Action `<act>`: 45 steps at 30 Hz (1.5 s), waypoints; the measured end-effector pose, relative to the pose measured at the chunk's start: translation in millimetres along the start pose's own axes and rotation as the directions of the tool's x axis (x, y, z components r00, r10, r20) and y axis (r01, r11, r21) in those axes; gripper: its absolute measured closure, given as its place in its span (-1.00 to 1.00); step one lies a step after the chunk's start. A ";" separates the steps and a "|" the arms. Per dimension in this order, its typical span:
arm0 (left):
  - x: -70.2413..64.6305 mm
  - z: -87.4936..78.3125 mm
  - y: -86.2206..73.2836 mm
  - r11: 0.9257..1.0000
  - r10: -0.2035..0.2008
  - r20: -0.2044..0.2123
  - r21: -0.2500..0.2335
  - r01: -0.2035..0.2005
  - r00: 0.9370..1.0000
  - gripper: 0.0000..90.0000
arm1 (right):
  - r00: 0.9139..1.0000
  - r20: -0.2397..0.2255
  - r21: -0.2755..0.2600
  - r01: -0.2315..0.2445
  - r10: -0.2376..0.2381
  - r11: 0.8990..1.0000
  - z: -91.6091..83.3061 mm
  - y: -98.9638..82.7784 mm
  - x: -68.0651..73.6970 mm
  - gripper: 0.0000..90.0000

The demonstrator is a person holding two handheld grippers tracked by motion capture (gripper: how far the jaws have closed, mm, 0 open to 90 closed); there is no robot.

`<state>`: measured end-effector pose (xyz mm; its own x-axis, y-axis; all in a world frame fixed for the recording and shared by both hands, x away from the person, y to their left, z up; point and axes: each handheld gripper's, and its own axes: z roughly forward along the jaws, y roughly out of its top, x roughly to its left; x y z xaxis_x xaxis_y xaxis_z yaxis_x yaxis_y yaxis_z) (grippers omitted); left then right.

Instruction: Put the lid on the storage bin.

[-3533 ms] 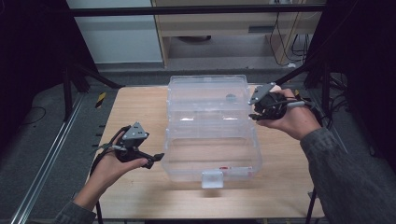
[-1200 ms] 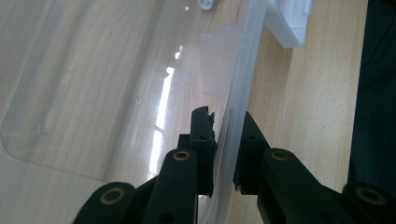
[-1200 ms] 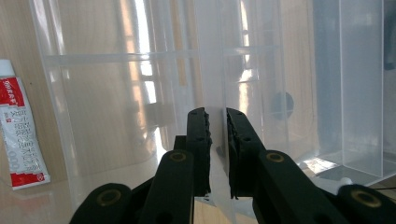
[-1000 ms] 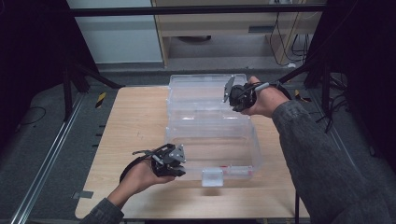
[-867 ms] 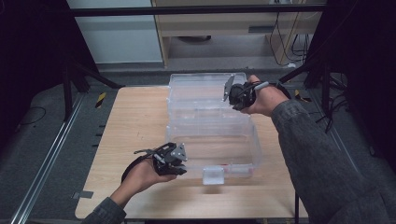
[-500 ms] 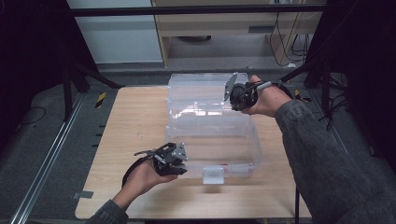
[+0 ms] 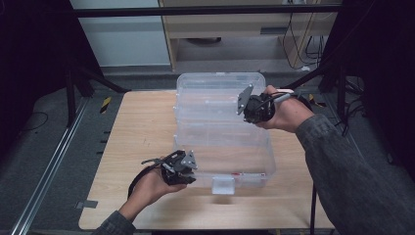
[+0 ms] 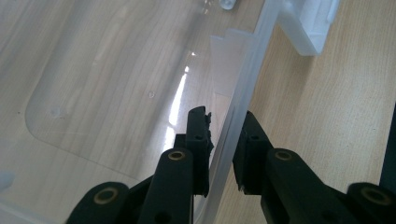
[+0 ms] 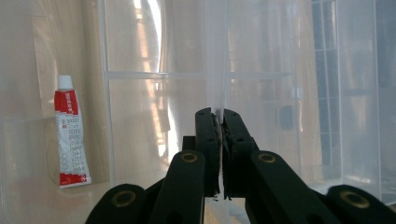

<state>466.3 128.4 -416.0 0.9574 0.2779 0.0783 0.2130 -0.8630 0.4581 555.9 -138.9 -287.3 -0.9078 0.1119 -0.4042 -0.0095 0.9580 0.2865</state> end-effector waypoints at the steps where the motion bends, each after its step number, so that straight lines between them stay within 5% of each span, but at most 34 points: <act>1: -2.0 0.2 -0.5 1.000 -0.021 -0.001 -0.001 0.021 1.000 0.71 | 1.000 0.002 -0.002 0.002 -0.002 1.000 -1.4 -0.8 2.6 0.93; 2: -2.8 0.2 -0.6 0.999 -0.032 -0.001 0.000 0.032 0.999 0.71 | 1.000 0.005 -0.005 0.004 -0.004 1.000 -2.6 -1.4 5.2 0.93; 3: -0.8 0.0 0.1 1.000 0.002 -0.007 0.002 -0.002 1.000 0.70 | 1.000 0.008 -0.007 0.005 -0.004 1.000 -3.5 -1.7 6.9 0.93; 6: -3.4 0.0 -0.4 0.999 -0.034 -0.001 0.006 0.034 0.999 0.69 | 1.000 0.016 -0.013 0.014 -0.014 1.000 -6.6 -1.6 14.2 0.93; 7: -0.8 -0.2 0.4 1.000 0.002 -0.004 0.007 -0.002 1.000 0.69 | 1.000 0.017 -0.011 0.015 -0.015 1.000 -7.7 -1.6 16.7 0.93; 14: -1.4 -0.1 0.4 1.000 0.009 -0.007 0.013 -0.008 1.000 0.68 | 0.999 0.029 -0.021 0.025 -0.025 0.999 -15.4 -1.6 32.6 0.94; 15: -4.2 0.2 -0.4 0.999 -0.032 -0.003 0.012 0.032 0.999 0.68 | 0.999 0.028 -0.024 0.028 -0.027 0.999 -16.3 -2.0 34.5 0.94; 19: -4.4 0.3 0.1 0.999 -0.035 -0.006 0.015 0.035 0.999 0.66 | 0.999 0.028 -0.031 0.032 -0.032 0.999 -19.5 -3.6 41.7 0.94; 21: -1.5 0.2 1.2 1.000 0.011 -0.013 0.019 -0.011 1.000 0.66 | 0.999 0.025 -0.030 0.030 -0.029 0.999 -20.4 -3.8 43.6 0.94; 27: -1.3 0.3 1.7 1.000 0.015 -0.013 0.022 -0.015 1.000 0.65 | 0.999 0.035 -0.039 0.035 -0.033 0.999 -22.9 -4.7 51.3 0.93; 29: -4.0 0.7 1.2 0.999 -0.025 -0.013 0.020 0.026 1.000 0.65 | 0.999 0.035 -0.045 0.028 -0.027 0.999 -21.4 -6.2 49.6 0.93; 30: -1.3 0.4 2.2 1.000 0.014 -0.022 0.021 -0.014 1.000 0.64 | 0.999 0.030 -0.040 0.023 -0.021 0.999 -20.6 -7.0 47.6 0.93; 32: -3.9 0.8 1.8 0.999 -0.026 -0.018 0.018 0.026 0.999 0.64 | 1.000 0.028 -0.042 0.012 -0.011 0.999 -17.5 -8.4 43.3 0.92; 37: -4.5 2.6 4.7 0.999 -0.033 -0.018 0.010 0.033 0.999 0.69 | 1.000 0.011 -0.022 0.011 -0.010 1.000 -10.9 -5.4 25.0 0.92; 40: -2.1 3.3 7.6 1.000 0.009 -0.016 0.004 -0.009 1.000 0.75 | 0.999 0.020 0.013 0.025 -0.025 1.000 -5.4 2.9 14.6 0.91; 45: -3.2 4.0 10.4 1.000 0.023 -0.024 0.011 -0.022 0.999 0.82 | 0.998 0.031 0.029 0.050 -0.050 0.998 1.6 14.6 4.8 0.90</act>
<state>466.2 116.9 -415.0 0.9570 0.2683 0.1099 0.1936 -0.8734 0.4468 552.0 -124.0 -286.4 -0.8927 0.0716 -0.4449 -0.0424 0.9696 0.2409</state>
